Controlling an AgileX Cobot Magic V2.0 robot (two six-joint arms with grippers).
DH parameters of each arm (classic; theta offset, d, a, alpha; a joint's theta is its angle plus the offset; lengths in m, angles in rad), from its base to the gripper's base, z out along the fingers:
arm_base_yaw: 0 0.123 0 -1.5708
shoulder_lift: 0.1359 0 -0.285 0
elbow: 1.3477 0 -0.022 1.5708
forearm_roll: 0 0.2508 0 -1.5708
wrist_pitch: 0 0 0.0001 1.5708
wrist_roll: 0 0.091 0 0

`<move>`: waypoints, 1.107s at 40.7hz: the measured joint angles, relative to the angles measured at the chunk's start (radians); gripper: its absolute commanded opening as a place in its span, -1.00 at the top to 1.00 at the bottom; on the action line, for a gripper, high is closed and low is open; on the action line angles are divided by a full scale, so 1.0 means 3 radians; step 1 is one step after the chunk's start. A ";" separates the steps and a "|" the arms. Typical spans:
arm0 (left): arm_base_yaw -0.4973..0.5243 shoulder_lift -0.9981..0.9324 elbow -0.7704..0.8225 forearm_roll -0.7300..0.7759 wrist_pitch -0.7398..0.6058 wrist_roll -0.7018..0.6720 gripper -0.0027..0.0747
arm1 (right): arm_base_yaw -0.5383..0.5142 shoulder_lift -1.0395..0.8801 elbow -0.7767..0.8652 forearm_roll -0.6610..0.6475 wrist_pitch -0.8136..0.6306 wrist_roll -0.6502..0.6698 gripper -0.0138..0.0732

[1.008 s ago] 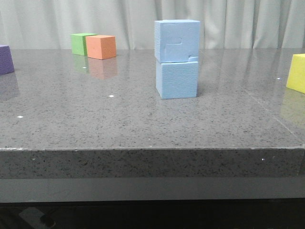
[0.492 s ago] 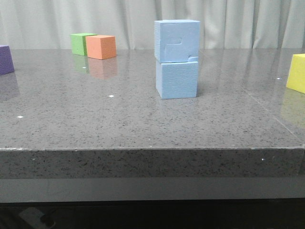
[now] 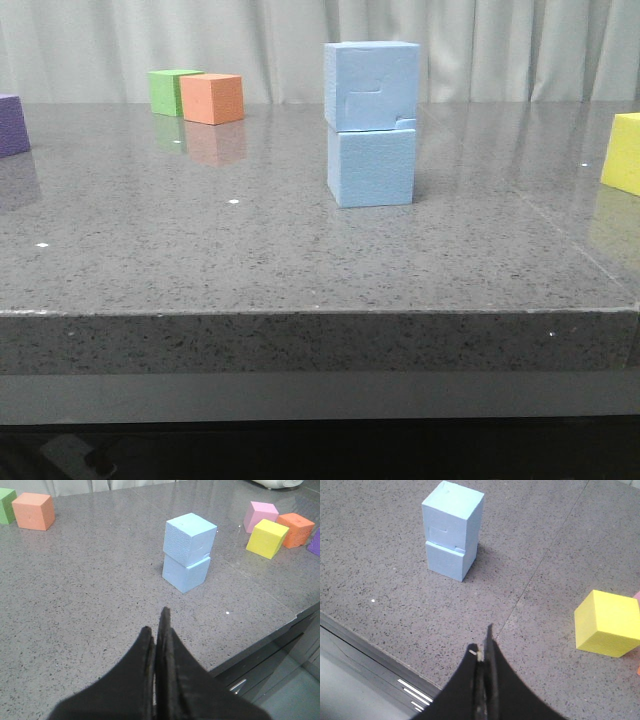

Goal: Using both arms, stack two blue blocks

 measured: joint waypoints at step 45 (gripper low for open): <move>0.1827 -0.1774 0.2397 -0.0012 -0.1673 0.0000 0.98 | 0.0000 0.0000 0.0000 0.0000 -0.0007 0.0000 0.96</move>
